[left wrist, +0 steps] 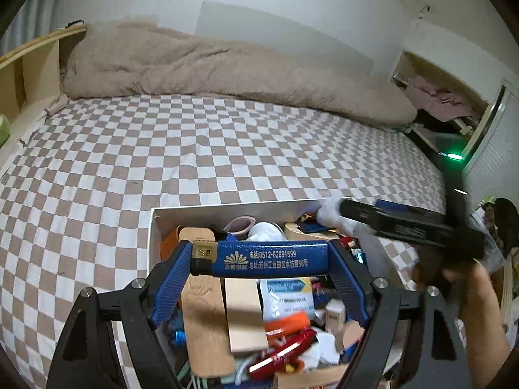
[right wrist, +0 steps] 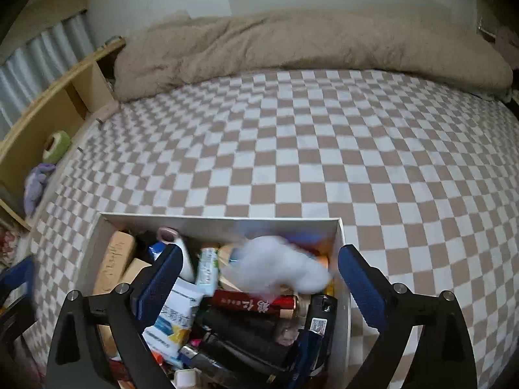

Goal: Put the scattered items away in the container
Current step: 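Carry both items over the white box and open both grippers to drop them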

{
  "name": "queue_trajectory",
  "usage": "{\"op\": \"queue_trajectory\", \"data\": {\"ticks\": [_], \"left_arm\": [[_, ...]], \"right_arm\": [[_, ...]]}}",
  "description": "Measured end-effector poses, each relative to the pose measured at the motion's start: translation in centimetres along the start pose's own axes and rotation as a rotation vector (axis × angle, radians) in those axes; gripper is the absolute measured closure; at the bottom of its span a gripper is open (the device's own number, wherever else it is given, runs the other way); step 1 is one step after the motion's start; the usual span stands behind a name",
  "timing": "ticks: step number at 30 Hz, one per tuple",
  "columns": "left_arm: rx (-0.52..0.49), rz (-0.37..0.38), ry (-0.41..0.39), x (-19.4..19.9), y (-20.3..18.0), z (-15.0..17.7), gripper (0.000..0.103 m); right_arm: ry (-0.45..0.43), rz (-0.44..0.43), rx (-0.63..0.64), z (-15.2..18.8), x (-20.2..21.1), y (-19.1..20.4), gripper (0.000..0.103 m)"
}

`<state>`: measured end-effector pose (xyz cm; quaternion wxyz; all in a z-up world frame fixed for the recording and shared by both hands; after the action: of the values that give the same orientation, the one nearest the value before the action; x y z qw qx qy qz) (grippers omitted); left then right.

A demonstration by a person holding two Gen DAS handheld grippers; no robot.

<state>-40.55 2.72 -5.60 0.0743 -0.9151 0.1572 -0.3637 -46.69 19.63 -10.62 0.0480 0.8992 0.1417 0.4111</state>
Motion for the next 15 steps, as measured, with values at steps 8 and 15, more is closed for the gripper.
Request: {"op": "queue_trajectory", "data": {"ticks": [8,15], "left_arm": [[0.006,0.005,0.121,-5.5,-1.8,0.4,0.02],[-0.056,-0.013,0.167,-8.8,-4.2,-0.7,0.02]], "right_arm": [[-0.021,-0.09,0.097,3.5,4.6,-0.2,0.007],[-0.008,-0.172,0.119,6.0,6.3,0.5,0.007]]}}
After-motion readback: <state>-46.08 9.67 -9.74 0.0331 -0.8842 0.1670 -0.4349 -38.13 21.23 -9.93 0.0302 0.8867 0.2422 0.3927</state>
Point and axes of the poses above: each gripper's, at about its wrist camera, not at the fingertips, and x roughly against the way its jaws point, y to its left, z to its underside, the point moved 4 cm from there along -x, roughly the way its jaws point, and after that the axes turned 5 degrees about -y, right-handed, at the moved point
